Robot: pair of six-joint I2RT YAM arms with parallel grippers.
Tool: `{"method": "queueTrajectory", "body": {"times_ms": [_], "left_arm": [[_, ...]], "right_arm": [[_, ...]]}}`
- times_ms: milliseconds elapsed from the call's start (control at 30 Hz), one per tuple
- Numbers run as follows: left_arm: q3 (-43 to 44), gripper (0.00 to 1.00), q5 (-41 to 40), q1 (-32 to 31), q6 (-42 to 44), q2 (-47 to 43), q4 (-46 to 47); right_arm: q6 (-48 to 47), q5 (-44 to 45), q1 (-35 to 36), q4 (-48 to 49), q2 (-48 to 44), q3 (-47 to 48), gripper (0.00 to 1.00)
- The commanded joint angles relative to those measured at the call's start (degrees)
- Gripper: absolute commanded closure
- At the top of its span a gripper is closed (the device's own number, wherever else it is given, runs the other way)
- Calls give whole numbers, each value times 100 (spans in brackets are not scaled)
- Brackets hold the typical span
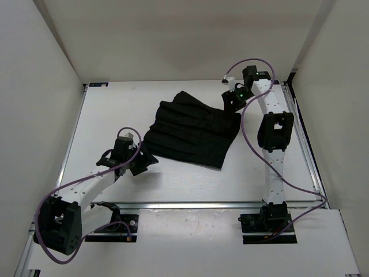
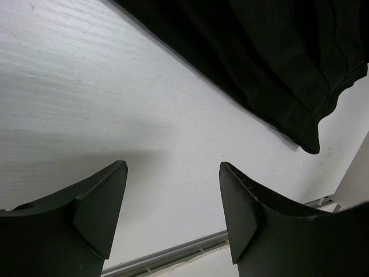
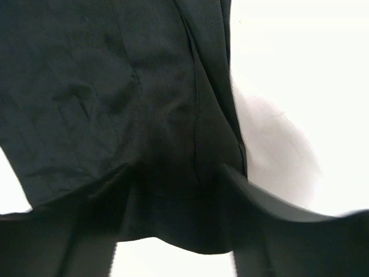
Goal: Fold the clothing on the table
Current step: Flatten the skirt out
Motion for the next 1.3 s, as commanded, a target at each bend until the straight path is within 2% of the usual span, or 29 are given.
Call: {"method": "queueTrajectory", "body": {"times_ms": [0,67,133,233,300,367,400,433,467,500,567,633,733,767,833,933,1000,1133,1167,1200,1267], "left_arm": [[-76,24,75,34,-40,-168,77],[-85,24,66,59,-40,-203,86],[-111,25,93,95,-75,-229,86],[-120,24,119,95,-84,-265,94],[-129,24,110,95,-93,-282,77],[-146,24,92,112,-102,-317,51],[-181,24,93,104,-128,-352,68],[-147,24,101,112,-128,-353,86],[-164,24,75,104,-128,-335,77],[-199,24,92,104,-128,-344,77],[-146,25,84,121,-128,-353,34],[-155,25,66,121,-128,-361,103],[-234,25,119,113,-154,-422,130],[-260,24,102,112,-172,-388,156],[-269,24,110,78,-189,-388,139],[-278,24,101,-2,-233,-388,244],[-322,24,127,-37,-260,-335,331],[-322,25,-12,-115,-321,-326,420],[-287,24,-48,-151,-339,-335,411],[-296,24,-74,-177,-391,-352,403],[-348,25,-83,-178,-461,-405,446]], "right_arm": [[50,272,-13,-9,113,18,30],[85,299,-48,44,69,9,19],[33,404,-13,114,52,0,16],[-63,606,48,184,52,-34,18],[-64,720,110,211,104,-113,25],[-82,861,154,229,87,-166,34],[-82,896,172,238,87,-184,44],[-90,949,180,281,96,-140,60],[-38,984,172,317,87,-149,70],[32,984,154,352,78,-131,86],[77,836,163,178,87,148,100],[51,371,181,-182,139,553,100],[32,-789,259,-860,105,1168,100],[329,-1217,233,-887,17,1230,100],[997,-1826,41,-555,-272,916,100],[1464,-1914,-178,-317,-571,477,100],[1728,-2389,-531,-211,-686,56,100],[2168,-2313,-1626,44,-818,-1261,100],[2290,-2042,-1943,175,-897,-1491,91],[2387,-1421,-2103,307,-915,-1894,78],[2458,-303,-2490,370,-898,-2188,35]]}}
